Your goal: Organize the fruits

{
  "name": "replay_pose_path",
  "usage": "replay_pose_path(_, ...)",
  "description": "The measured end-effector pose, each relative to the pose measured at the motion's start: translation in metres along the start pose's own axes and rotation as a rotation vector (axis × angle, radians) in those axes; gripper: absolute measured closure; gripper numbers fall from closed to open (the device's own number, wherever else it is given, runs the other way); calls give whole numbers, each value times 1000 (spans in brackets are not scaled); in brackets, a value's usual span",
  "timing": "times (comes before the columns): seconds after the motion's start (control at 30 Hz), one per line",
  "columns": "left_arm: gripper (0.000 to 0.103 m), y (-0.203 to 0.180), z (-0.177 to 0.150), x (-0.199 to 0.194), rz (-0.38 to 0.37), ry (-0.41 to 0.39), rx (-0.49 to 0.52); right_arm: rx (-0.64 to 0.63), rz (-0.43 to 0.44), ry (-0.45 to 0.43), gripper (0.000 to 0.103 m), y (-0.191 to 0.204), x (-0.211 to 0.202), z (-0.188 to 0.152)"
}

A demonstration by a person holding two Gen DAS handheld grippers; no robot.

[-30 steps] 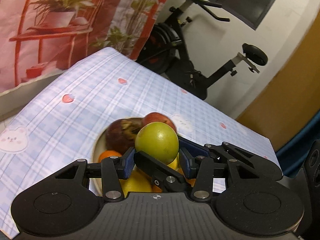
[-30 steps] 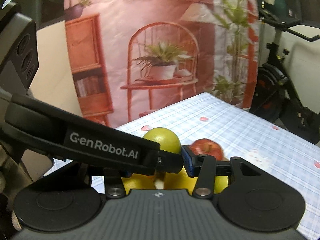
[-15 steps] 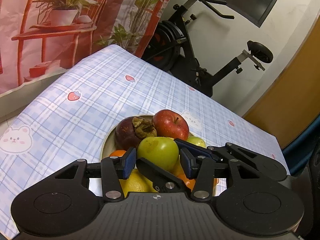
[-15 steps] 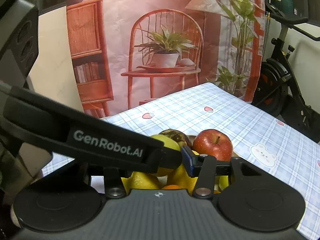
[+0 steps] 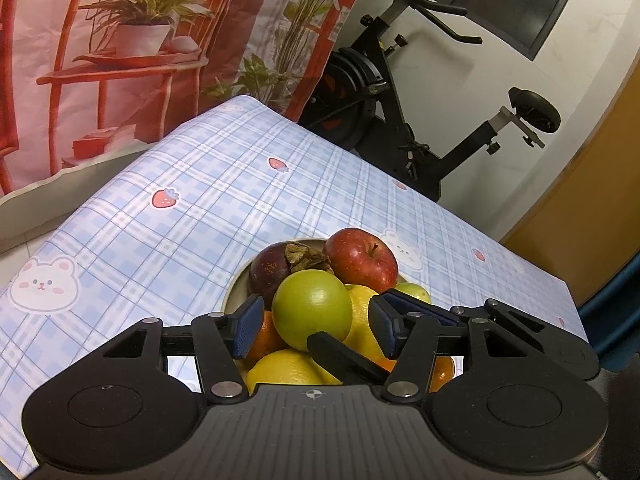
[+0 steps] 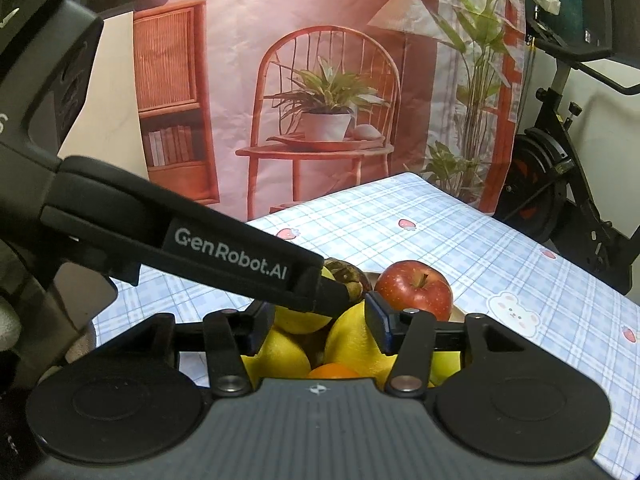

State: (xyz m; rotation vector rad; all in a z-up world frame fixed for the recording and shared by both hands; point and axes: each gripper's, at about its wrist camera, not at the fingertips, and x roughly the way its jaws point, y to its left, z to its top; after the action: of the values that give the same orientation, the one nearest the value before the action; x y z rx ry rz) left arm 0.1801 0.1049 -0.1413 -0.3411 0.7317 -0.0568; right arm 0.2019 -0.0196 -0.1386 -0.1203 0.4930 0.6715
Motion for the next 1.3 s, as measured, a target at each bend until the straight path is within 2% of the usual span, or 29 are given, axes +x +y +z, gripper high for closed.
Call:
replay_pose_path(0.17,41,1,1,-1,7,-7,-6,1,-2,-3,50,0,0,0)
replay_pose_path(0.37,33,-1,2,-4,18,-9,-11,5,-17,-7,44,-1,-2,1)
replay_pose_path(0.53,23,-4,3,-9,24,-7,-8,11,-42,-6,33,-2,-7,0)
replay_pose_path(0.6,20,-8,3,-12,33,-11,1,16,-54,-12,26,-3,-11,0)
replay_pose_path(0.77,17,-19,6,-27,71,-28,35,33,-96,-3,16,-9,-26,-1)
replay_pose_path(0.83,14,-23,9,-37,91,-54,58,69,-117,-7,12,-16,-37,-1)
replay_pose_path(1.0,12,-36,13,-64,119,-92,99,265,-130,-26,5,-46,-77,-4)
replay_pose_path(1.13,12,-49,13,-89,143,-112,143,317,-187,-38,1,-60,-117,0)
replay_pose_path(1.3,11,-66,12,-119,121,-126,194,356,-228,12,0,-64,-163,13)
